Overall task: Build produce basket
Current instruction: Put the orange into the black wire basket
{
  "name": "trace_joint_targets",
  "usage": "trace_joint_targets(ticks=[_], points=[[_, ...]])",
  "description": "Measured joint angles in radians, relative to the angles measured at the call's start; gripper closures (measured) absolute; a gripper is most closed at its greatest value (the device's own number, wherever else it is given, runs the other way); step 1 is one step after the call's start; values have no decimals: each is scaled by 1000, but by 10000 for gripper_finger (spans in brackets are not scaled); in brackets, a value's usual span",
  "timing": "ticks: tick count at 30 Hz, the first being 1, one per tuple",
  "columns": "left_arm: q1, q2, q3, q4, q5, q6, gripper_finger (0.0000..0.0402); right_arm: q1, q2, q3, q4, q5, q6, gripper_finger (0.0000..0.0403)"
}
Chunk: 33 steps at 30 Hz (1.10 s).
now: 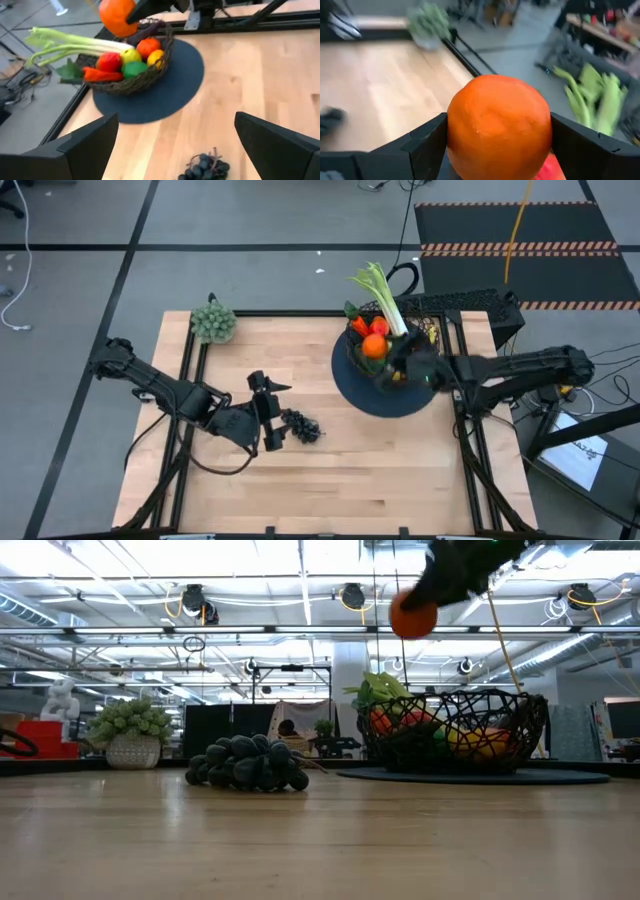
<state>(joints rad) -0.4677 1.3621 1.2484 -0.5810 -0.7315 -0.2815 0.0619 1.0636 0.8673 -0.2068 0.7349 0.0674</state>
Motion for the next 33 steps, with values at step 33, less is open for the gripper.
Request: trace_joint_targets(ticks=[33], points=[[81, 0, -34, 7, 54, -31, 2, -702, -35, -174, -132, -155, 26, 67]])
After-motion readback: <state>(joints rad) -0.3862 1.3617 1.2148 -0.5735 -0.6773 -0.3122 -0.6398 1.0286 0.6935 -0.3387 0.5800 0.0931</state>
